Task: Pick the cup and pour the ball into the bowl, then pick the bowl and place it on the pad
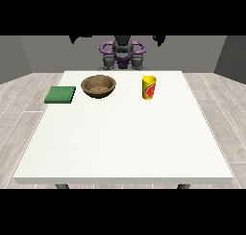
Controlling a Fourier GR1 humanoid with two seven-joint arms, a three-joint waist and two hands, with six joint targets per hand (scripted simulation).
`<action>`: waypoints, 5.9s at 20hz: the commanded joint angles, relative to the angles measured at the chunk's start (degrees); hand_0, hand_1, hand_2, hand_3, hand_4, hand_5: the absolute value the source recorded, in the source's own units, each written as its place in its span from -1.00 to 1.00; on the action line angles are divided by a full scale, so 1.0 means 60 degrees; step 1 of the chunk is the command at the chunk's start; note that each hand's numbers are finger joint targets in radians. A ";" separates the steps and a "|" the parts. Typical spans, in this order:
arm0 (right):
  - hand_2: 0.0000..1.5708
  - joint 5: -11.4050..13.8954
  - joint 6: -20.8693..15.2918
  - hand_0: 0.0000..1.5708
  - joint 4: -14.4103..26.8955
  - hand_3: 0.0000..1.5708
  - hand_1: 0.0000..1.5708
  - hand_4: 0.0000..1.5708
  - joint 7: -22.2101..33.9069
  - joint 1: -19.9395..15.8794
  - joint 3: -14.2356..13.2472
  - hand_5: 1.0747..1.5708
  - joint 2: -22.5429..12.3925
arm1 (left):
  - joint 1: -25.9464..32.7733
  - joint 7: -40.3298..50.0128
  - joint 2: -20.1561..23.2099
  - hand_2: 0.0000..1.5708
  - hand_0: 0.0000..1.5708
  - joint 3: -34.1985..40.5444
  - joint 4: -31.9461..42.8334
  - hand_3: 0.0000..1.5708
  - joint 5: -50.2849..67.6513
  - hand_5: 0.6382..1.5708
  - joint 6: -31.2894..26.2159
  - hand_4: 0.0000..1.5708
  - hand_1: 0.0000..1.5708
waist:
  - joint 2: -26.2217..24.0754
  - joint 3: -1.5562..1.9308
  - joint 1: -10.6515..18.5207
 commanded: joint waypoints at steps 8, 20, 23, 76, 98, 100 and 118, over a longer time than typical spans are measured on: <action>-1.00 -0.0328 0.0843 -1.00 0.0740 -1.00 -1.00 -0.14 -0.2439 -0.0669 -0.0576 0.90 -0.0310 | -0.0337 -0.4983 0.0134 -1.00 -1.00 0.0977 0.3141 -1.00 -0.0148 0.81 -0.0571 -0.48 -1.00 | 0.2964 -0.0006 -0.0563; -1.00 -0.0876 0.1440 -1.00 0.2611 -1.00 -1.00 -0.15 -0.2692 -0.0656 -0.1428 0.97 -0.0832 | -0.1418 -0.6514 0.0602 -1.00 -1.00 0.1438 0.7477 -1.00 -0.0150 0.70 -0.1444 -0.79 -1.00 | 0.1658 -0.0002 -0.0301; -1.00 -0.1434 0.1811 -1.00 0.2112 -1.00 -1.00 -0.14 -0.2149 -0.1027 -0.1771 0.97 -0.1408 | -0.1514 -0.7224 0.0139 -1.00 -1.00 0.1516 0.8179 -1.00 -0.0345 0.68 -0.0804 -0.75 -1.00 | 0.2118 -0.0006 -0.0889; -1.00 -0.2137 0.3878 -1.00 0.7761 -0.62 -1.00 -0.11 -0.2821 -0.2085 -0.2827 0.94 -0.2841 | -0.7837 0.4099 -0.0571 1.00 -0.07 -0.7059 1.2142 1.00 -1.2587 1.00 0.0470 0.29 -0.07 | -0.0671 0.0013 -0.1135; -1.00 -0.1932 0.2720 -1.00 0.7850 -1.00 -1.00 0.00 -0.2673 -0.1406 -0.3158 0.94 -0.2625 | -0.6033 0.0996 0.0713 -1.00 -1.00 -0.1432 0.7494 -1.00 -0.6429 0.96 0.1603 0.50 -1.00 | -0.1433 -0.0138 0.1202; -1.00 -0.1777 0.2524 -1.00 0.7798 -1.00 -1.00 0.00 -0.2676 -0.1341 -0.3120 0.94 -0.2606 | -0.5807 0.0501 0.0760 -1.00 -1.00 -0.0447 0.7066 -1.00 -0.5074 0.99 0.1347 0.46 -1.00 | -0.1375 -0.0154 0.1384; -1.00 -0.0967 0.1232 -1.00 0.9386 -1.00 -1.00 -0.12 -0.5429 -0.1388 -0.2555 0.98 -0.0452 | -0.4999 -0.0958 0.3824 -1.00 -1.00 0.3549 0.6297 -1.00 0.0892 0.98 -0.4410 0.26 -1.00 | 0.0472 0.0006 0.2153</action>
